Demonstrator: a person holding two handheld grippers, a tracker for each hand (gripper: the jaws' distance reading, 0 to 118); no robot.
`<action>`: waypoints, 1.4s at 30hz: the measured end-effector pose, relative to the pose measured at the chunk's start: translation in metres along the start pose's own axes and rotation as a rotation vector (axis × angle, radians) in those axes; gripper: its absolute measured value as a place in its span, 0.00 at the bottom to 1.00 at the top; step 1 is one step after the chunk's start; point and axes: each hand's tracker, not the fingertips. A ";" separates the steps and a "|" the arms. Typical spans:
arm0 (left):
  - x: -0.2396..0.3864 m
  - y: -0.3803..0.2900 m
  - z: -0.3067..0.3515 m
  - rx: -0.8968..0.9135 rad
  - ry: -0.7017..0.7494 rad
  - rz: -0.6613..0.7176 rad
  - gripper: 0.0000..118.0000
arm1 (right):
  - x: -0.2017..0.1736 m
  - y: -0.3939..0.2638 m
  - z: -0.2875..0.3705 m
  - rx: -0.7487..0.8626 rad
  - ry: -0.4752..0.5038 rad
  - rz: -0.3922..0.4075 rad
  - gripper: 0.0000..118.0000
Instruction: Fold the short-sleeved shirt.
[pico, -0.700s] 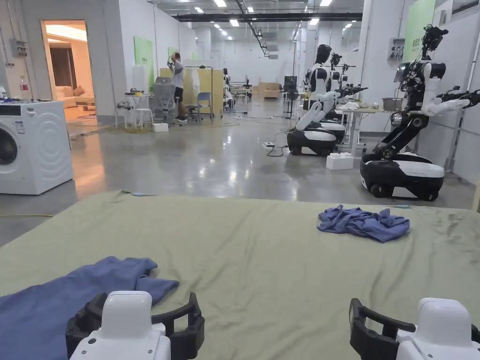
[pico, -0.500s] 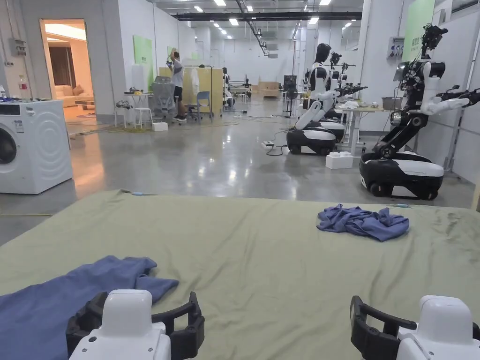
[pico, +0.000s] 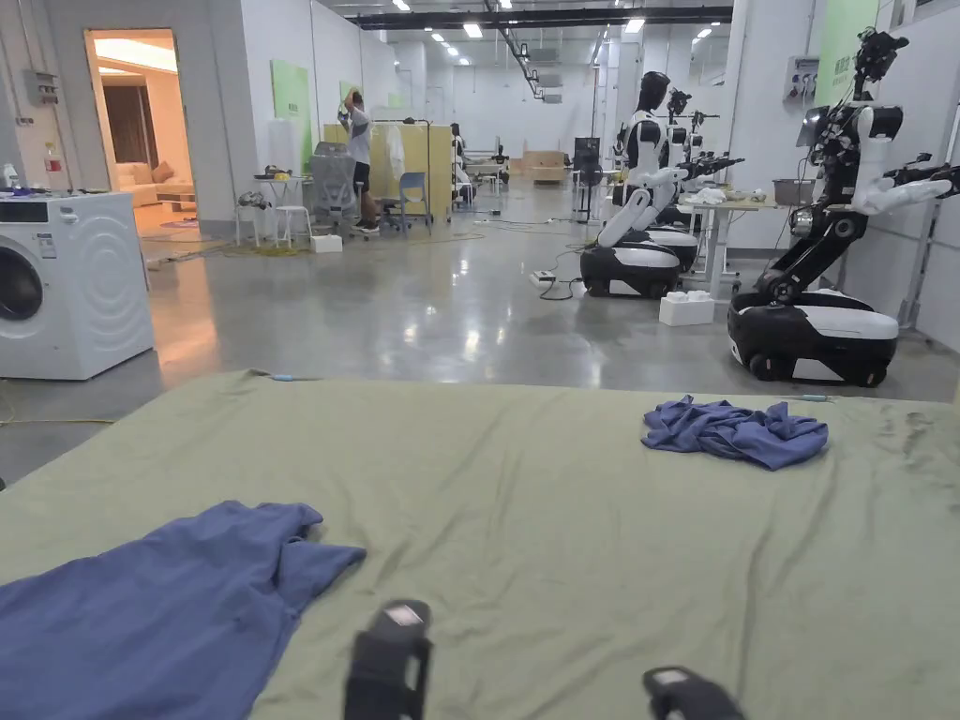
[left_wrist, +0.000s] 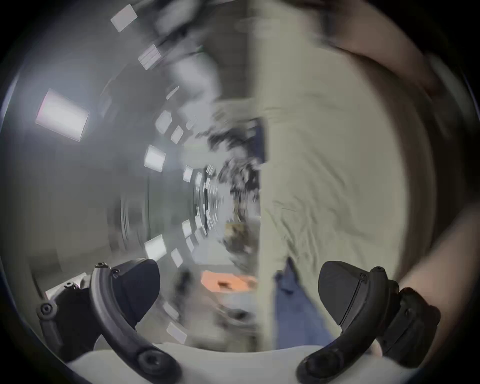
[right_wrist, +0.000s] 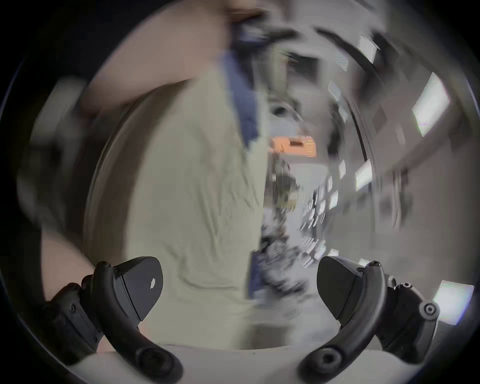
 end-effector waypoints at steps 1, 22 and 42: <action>-0.027 -0.003 -0.005 -0.098 0.037 0.302 1.00 | 0.023 -0.006 0.001 -0.017 -0.056 -0.290 1.00; -0.084 -0.084 0.015 -0.115 0.125 1.666 1.00 | 0.075 -0.064 0.028 0.109 -0.374 -1.542 1.00; -0.089 -0.052 0.015 -0.131 0.159 1.433 1.00 | 0.072 -0.054 0.033 0.073 -0.452 -1.404 1.00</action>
